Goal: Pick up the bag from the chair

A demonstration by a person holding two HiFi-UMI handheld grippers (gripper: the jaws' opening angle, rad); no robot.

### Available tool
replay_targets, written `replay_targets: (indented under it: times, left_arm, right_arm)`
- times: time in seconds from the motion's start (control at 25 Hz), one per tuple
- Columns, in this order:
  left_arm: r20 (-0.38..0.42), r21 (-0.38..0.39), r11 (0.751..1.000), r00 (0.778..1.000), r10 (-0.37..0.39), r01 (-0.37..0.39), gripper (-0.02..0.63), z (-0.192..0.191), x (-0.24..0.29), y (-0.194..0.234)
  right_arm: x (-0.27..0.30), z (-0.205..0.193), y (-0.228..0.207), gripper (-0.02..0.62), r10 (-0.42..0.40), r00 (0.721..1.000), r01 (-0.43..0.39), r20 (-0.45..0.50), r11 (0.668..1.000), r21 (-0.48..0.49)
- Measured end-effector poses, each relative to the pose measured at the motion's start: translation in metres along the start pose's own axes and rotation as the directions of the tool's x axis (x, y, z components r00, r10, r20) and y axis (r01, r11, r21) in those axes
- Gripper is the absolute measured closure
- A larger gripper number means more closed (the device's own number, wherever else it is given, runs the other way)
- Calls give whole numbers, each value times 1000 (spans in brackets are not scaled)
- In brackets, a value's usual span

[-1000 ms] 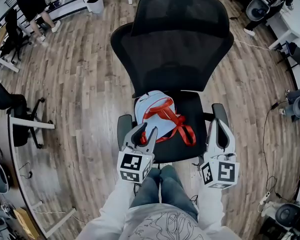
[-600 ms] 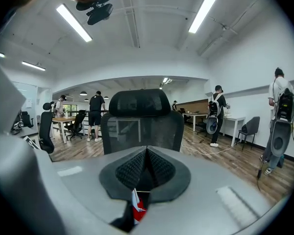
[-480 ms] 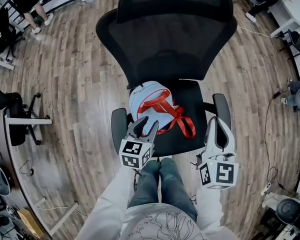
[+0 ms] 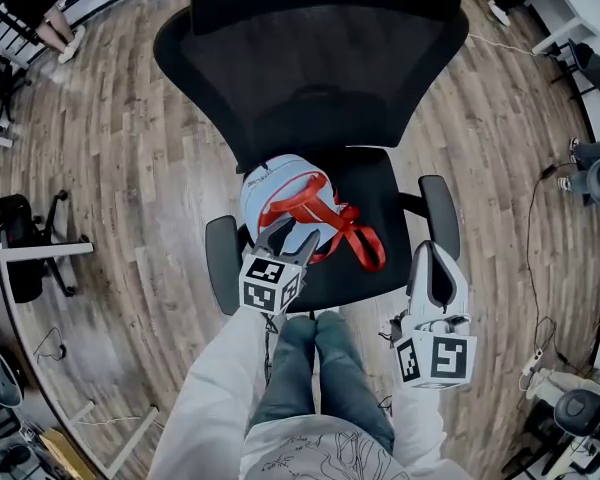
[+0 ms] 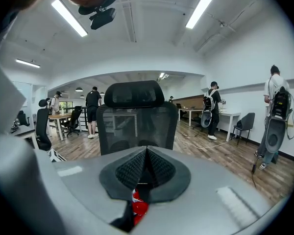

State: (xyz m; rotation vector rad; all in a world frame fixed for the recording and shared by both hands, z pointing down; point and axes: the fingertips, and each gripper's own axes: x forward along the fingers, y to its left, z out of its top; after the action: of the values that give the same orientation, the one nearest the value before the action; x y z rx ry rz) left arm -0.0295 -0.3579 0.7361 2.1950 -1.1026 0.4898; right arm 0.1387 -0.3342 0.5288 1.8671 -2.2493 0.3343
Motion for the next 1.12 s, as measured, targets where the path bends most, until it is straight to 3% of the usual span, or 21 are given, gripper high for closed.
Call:
replay_targets:
  times: [0.6, 0.64, 0.68, 0.76, 1.12]
  left_arm:
    - [-8, -37, 997, 998, -68, 67, 408, 0, 48, -2]
    - [-13, -33, 997, 997, -76, 76, 435, 0, 48, -4]
    - [-17, -31, 996, 996, -87, 86, 505, 1, 48, -7]
    - [-13, -39, 993, 994, -112, 111, 548, 4, 47, -13]
    - [20, -121, 977, 985, -172, 174, 586, 19, 29, -30]
  right_arm:
    - [1, -27, -8, 586, 4, 998, -4, -62, 1000, -11]
    - [1, -28, -8, 586, 4, 998, -4, -64, 1000, -11]
    - [2, -29, -8, 586, 4, 998, -5, -66, 1000, -10]
    - [4, -30, -7, 586, 6, 998, -7, -67, 1000, -10]
    - [9, -22, -1, 586, 20, 998, -20, -53, 1000, -2]
